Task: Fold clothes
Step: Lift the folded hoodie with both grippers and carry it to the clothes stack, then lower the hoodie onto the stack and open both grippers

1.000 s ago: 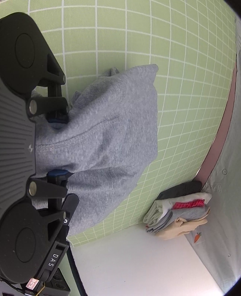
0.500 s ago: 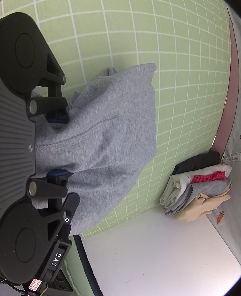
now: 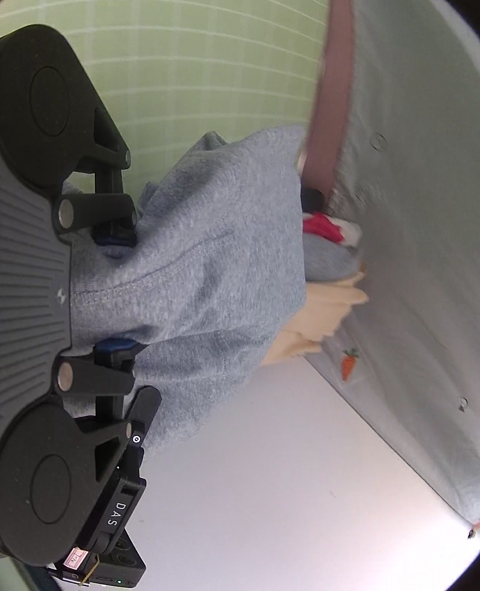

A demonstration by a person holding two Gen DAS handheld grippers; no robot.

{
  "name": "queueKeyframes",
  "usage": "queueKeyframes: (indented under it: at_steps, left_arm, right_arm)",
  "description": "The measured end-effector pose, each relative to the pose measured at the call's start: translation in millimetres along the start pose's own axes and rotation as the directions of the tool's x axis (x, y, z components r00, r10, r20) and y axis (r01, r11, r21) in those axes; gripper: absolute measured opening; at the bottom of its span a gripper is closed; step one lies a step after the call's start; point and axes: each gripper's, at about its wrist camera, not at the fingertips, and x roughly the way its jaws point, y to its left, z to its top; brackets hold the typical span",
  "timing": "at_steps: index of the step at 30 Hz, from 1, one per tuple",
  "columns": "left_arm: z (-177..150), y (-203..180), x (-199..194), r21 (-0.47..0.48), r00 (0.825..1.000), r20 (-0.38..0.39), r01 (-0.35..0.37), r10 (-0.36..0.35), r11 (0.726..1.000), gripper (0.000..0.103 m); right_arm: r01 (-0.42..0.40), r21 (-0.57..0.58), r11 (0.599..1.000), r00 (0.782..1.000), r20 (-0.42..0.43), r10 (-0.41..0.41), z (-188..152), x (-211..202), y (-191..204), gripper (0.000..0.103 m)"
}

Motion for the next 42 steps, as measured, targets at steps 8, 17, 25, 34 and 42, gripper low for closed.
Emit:
queueKeyframes:
  at_steps: [8, 17, 25, 34, 42]
  left_arm:
    - [127, -9, 125, 0.121, 0.943, 0.214, -0.286, 0.256, 0.951, 0.068]
    - [130, 37, 182, 0.105, 0.919, 0.148, -0.381, 0.364, 0.919, 0.084]
    - [129, 45, 182, 0.094, 0.914, 0.149, -0.393, 0.377, 0.915, 0.093]
    - [103, 29, 131, 0.195, 0.88, 0.202, -0.467, 0.43, 0.863, 0.103]
    - [27, 0, 49, 0.191, 0.883, 0.202, -0.459, 0.423, 0.867, 0.103]
  right_arm:
    - [0.147, -0.189, 0.971, 0.979, 0.165, -0.116, 170, 81, -17, 0.085]
    - [0.611, -0.391, 0.689, 0.767, 0.505, -0.394, 151, 115, 1, 0.089]
    - [0.564, -0.45, 0.693, 0.787, 0.548, -0.284, 139, 123, -4, 0.095]
    - [0.547, -0.386, 0.743, 0.815, 0.447, -0.368, 129, 124, -5, 0.102]
    - [0.532, -0.344, 0.774, 0.831, 0.386, -0.4, 62, 56, 17, 0.102]
